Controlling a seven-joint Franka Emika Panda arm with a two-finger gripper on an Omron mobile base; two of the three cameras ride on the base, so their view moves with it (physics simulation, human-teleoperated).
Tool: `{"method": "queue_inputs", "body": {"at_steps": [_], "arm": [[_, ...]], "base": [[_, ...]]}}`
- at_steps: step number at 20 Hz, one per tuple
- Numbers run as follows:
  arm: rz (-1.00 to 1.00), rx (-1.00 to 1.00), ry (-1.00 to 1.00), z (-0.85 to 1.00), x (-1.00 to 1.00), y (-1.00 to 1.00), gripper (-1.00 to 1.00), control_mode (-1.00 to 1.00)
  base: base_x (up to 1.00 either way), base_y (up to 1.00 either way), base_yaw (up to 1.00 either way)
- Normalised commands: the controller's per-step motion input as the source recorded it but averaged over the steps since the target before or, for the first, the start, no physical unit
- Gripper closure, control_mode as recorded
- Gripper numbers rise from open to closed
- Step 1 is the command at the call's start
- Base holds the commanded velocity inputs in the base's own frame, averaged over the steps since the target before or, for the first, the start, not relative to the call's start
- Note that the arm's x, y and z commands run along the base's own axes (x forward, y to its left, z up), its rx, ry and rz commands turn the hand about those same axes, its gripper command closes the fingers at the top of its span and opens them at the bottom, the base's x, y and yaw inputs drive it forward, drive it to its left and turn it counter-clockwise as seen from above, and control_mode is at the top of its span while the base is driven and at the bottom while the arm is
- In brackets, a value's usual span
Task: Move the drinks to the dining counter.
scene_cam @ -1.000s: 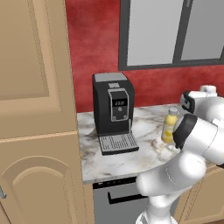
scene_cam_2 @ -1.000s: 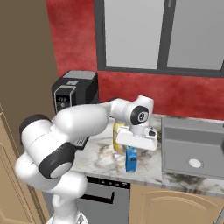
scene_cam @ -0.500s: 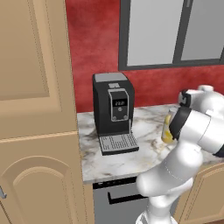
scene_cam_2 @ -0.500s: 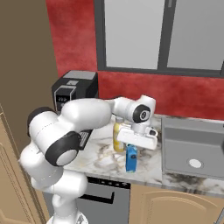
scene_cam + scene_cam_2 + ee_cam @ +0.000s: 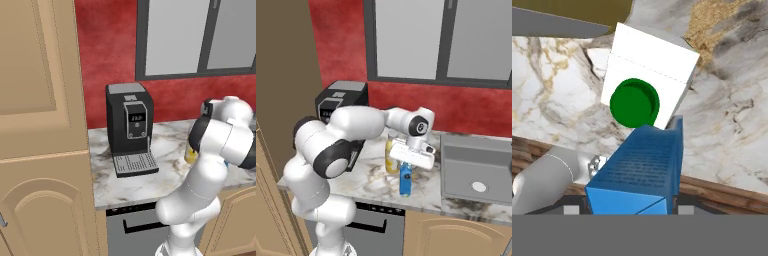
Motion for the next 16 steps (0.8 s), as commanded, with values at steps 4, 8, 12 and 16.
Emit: {"method": "queue_inputs", "body": {"at_steps": [4, 8, 12, 16], "arm": [[0.0, -0.02, 0.0, -0.06, -0.04, 0.0, 1.0, -1.0], [0.0, -0.03, 0.0, 0.0, -0.1, 0.0, 1.0, -1.0], [0.0, -0.05, -0.05, 0.16, -0.3, 0.0, 1.0, -1.0], [0.0, -0.04, -0.05, 0.4, -0.44, 0.0, 1.0, -1.0]], "base": [[0.0, 0.0, 0.0], [0.0, 0.0, 0.0], [0.0, 0.0, 0.0], [0.0, 0.0, 0.0]]}}
